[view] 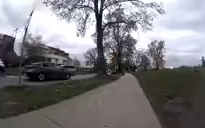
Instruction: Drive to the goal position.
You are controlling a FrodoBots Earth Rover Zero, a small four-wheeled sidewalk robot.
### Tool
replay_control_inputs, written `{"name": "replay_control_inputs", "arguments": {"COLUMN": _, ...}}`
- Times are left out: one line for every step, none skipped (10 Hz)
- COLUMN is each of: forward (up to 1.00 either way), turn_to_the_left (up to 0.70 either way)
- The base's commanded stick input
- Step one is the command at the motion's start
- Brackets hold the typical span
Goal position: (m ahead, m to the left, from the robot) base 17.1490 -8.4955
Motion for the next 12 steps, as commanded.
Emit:
{"name": "replay_control_inputs", "arguments": {"forward": 1.0, "turn_to_the_left": 0.0}}
{"name": "replay_control_inputs", "arguments": {"forward": 1.0, "turn_to_the_left": 0.0}}
{"name": "replay_control_inputs", "arguments": {"forward": 1.0, "turn_to_the_left": 0.0}}
{"name": "replay_control_inputs", "arguments": {"forward": 1.0, "turn_to_the_left": 0.0}}
{"name": "replay_control_inputs", "arguments": {"forward": 1.0, "turn_to_the_left": -0.05}}
{"name": "replay_control_inputs", "arguments": {"forward": 1.0, "turn_to_the_left": -0.26}}
{"name": "replay_control_inputs", "arguments": {"forward": 1.0, "turn_to_the_left": -0.39}}
{"name": "replay_control_inputs", "arguments": {"forward": 1.0, "turn_to_the_left": -0.38}}
{"name": "replay_control_inputs", "arguments": {"forward": 1.0, "turn_to_the_left": -0.27}}
{"name": "replay_control_inputs", "arguments": {"forward": 1.0, "turn_to_the_left": 0.0}}
{"name": "replay_control_inputs", "arguments": {"forward": 1.0, "turn_to_the_left": 0.0}}
{"name": "replay_control_inputs", "arguments": {"forward": 1.0, "turn_to_the_left": -0.24}}
